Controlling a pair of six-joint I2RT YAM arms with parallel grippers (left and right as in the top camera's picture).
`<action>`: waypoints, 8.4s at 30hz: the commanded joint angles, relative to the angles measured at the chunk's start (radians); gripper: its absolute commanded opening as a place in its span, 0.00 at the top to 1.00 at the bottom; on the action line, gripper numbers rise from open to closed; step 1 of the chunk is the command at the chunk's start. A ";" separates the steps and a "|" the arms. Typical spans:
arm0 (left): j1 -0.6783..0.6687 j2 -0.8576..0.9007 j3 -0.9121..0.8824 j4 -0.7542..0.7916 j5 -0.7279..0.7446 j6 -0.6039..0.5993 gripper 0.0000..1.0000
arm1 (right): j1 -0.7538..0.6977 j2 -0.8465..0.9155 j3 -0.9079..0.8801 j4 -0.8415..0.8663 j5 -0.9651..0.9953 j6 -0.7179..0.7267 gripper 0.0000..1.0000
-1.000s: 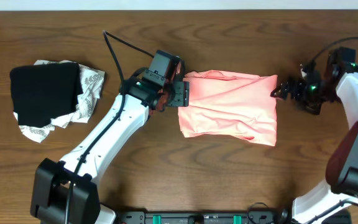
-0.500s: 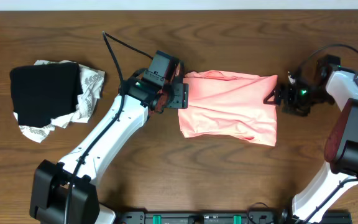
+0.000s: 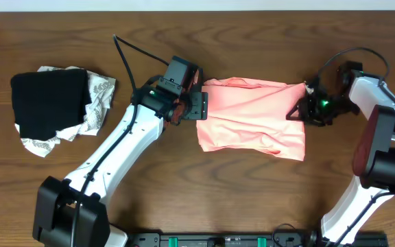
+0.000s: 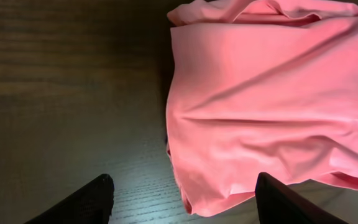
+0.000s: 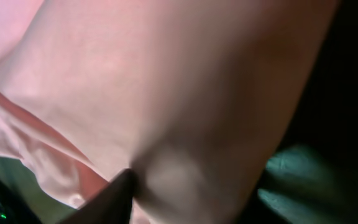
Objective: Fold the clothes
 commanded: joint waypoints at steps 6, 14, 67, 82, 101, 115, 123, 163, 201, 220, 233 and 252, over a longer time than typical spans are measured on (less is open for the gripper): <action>0.000 -0.023 0.012 -0.012 -0.019 0.003 0.26 | 0.000 0.011 -0.006 -0.006 -0.013 -0.013 0.99; 0.000 -0.023 0.012 -0.012 -0.019 0.003 0.04 | -0.063 0.002 0.085 -0.184 0.224 0.074 0.99; 0.008 -0.022 0.010 -0.033 -0.041 0.003 0.02 | 0.442 -0.005 0.583 -0.631 0.862 0.408 0.99; 0.008 -0.022 0.005 -0.037 -0.042 0.003 0.02 | 0.294 -0.005 0.649 -0.719 1.130 0.411 0.99; 0.008 -0.022 0.005 -0.031 -0.042 0.003 0.02 | 0.449 -0.005 0.631 -0.688 1.032 0.415 0.99; 0.010 -0.022 0.005 -0.029 -0.068 0.003 0.02 | 0.479 -0.005 0.437 -0.645 1.034 0.407 0.99; 0.010 -0.022 0.005 -0.029 -0.068 0.003 0.02 | 0.536 -0.005 0.385 -0.588 0.949 0.381 0.97; -0.240 0.185 0.005 0.480 0.324 0.000 0.79 | 0.148 -0.005 0.247 -0.320 0.291 0.407 0.99; -0.136 0.267 0.011 0.552 0.506 -0.242 0.40 | 0.000 -0.005 0.195 -0.211 0.171 0.262 0.21; -0.024 0.109 0.011 0.204 0.457 0.021 0.40 | -0.098 -0.005 0.196 -0.205 -0.031 0.011 0.41; -0.107 0.277 0.009 0.486 0.533 -0.332 0.24 | -0.168 -0.039 0.241 -0.172 -0.225 -0.074 0.20; -0.231 0.528 0.009 0.765 0.577 -0.673 0.18 | -0.240 -0.080 0.250 -0.219 -0.173 0.007 0.09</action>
